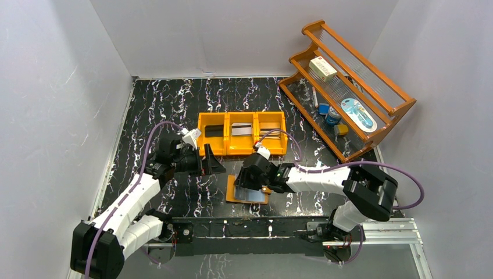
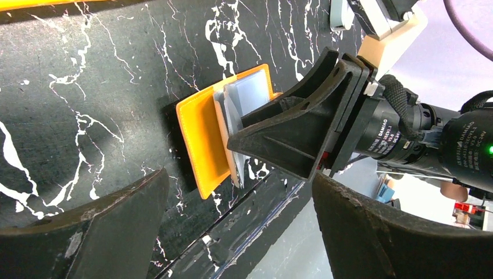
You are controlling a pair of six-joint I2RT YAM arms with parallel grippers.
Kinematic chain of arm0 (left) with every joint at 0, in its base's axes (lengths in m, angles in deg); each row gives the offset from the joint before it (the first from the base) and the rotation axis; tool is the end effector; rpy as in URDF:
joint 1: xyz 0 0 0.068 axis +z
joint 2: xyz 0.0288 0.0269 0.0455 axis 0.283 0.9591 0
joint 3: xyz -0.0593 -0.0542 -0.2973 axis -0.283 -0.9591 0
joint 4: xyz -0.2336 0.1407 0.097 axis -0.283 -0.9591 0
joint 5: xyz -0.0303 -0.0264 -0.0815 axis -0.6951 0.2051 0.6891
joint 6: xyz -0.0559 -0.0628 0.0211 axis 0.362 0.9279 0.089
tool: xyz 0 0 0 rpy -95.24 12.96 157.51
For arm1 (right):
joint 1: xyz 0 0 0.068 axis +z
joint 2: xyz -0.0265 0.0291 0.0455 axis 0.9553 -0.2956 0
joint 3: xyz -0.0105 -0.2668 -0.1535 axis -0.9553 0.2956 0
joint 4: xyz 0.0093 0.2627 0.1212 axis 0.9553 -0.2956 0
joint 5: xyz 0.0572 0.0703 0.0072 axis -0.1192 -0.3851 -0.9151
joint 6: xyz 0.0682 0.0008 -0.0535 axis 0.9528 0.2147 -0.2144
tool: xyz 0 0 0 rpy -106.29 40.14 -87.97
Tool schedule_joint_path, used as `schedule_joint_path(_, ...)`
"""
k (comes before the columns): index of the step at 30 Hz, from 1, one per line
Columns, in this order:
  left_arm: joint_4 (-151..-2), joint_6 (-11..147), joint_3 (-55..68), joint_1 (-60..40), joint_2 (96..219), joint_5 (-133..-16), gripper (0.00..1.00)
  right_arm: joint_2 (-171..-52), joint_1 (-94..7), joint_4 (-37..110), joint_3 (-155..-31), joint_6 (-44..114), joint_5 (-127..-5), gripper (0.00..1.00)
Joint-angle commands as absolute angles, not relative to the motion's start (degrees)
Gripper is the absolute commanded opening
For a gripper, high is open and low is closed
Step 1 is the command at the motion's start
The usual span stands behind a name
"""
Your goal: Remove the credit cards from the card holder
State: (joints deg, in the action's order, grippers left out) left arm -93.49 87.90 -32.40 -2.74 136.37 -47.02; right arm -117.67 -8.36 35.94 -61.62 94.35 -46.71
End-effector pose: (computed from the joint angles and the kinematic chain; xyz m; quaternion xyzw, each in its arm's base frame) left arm 0.2053 -0.1189 0.2340 0.0517 0.8569 -0.4326 0.2755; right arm 0.1659 0.3125 0.1670 0.0513 0.9151 0.3167 0.2443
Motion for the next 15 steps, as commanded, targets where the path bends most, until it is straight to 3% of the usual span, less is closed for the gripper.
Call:
schedule_joint_path(1, -93.1, 88.4, -33.0, -3.1, 136.3, -44.4, 0.91, -115.0, -8.9, 38.9, -60.3, 95.5, -46.9, 0.45)
schedule_joint_path(8, -93.1, 87.9, -31.8, -3.5, 137.7, -41.9, 0.91, -114.6, -9.6, 39.1, -58.9, 96.5, -47.5, 0.46)
schedule_joint_path(15, -93.7, 89.7, -31.4, -7.7, 141.1, -44.3, 0.84, -114.5, -10.6, 42.1, -57.0, 97.6, -49.6, 0.44)
